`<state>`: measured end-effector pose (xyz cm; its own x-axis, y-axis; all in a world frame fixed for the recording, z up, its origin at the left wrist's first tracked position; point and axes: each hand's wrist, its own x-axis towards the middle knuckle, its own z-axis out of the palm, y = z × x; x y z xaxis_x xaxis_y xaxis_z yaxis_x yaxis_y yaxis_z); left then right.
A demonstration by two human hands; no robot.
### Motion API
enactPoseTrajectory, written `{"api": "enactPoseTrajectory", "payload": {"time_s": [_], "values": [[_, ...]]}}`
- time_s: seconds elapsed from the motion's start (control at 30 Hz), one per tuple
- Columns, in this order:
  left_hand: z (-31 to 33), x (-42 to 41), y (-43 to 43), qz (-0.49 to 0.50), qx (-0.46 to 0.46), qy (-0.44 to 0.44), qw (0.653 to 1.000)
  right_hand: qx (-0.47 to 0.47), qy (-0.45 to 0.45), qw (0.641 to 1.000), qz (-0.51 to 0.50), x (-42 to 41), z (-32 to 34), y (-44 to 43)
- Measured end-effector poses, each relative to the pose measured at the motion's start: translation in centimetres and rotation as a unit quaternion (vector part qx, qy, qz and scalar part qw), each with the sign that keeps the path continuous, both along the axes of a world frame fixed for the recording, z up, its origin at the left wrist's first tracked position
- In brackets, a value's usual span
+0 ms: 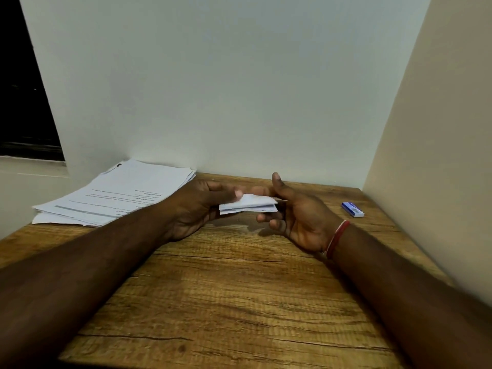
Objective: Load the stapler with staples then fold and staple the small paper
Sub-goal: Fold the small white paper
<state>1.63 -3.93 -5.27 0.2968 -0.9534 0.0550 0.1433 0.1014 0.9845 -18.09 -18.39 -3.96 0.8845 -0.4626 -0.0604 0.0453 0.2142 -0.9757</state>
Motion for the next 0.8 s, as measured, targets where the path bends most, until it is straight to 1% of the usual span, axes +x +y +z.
{"api": "enactPoseTrajectory", "payload": {"time_s": [0.03, 0.1, 0.13, 0.27, 0.4, 0.5, 0.53, 0.57, 0.63, 0.7, 0.73, 0.77, 0.8], "values": [[0.1, -0.1, 0.0, 0.005, -0.017, 0.022, 1.000, 0.011, -0.007, 1.000, 0.012, 0.0, 0.1, 0.0], [0.4, 0.0, -0.1, 0.029, -0.030, 0.094, 0.995, 0.045, -0.014, 0.999, 0.004, -0.1, 0.2, -0.1], [0.5, 0.1, 0.0, 0.031, -0.028, 0.107, 0.993, 0.050, -0.016, 0.999, -0.002, -0.1, 0.2, -0.3], [0.3, 0.7, -0.1, 0.023, -0.018, 0.094, 0.995, 0.037, -0.018, 0.999, -0.005, 0.1, -0.1, -0.9], [0.1, 0.6, -0.2, 0.024, -0.026, 0.093, 0.995, 0.047, -0.028, 0.998, -0.004, 0.2, -0.4, -1.2], [0.0, 0.6, -0.1, 0.028, -0.053, 0.078, 0.995, 0.062, -0.034, 0.997, -0.007, 0.2, -0.4, -1.2], [-0.1, 0.7, -0.1, 0.020, -0.072, 0.055, 0.996, 0.066, -0.038, 0.997, -0.004, 0.2, -0.4, -1.2], [-0.3, 0.7, 0.0, 0.011, -0.092, 0.015, 0.996, 0.075, -0.044, 0.996, -0.001, 0.2, -0.3, -1.1], [-0.7, 0.7, 0.1, 0.017, -0.118, -0.102, 0.988, 0.102, -0.057, 0.993, -0.006, 0.0, -0.2, -1.2], [-0.9, 0.3, 0.1, 0.069, -0.120, -0.207, 0.969, 0.126, -0.066, 0.990, -0.016, 0.0, 0.0, -1.3], [-0.9, 0.1, 0.0, 0.100, -0.120, -0.246, 0.957, 0.134, -0.070, 0.988, -0.016, 0.0, 0.0, -1.4], [-0.9, 0.0, -0.1, 0.125, -0.123, -0.265, 0.948, 0.138, -0.073, 0.988, -0.011, 0.0, 0.0, -1.5], [-0.8, 0.0, -0.1, 0.144, -0.129, -0.266, 0.944, 0.134, -0.077, 0.988, -0.001, -0.1, -0.1, -1.5]]}}
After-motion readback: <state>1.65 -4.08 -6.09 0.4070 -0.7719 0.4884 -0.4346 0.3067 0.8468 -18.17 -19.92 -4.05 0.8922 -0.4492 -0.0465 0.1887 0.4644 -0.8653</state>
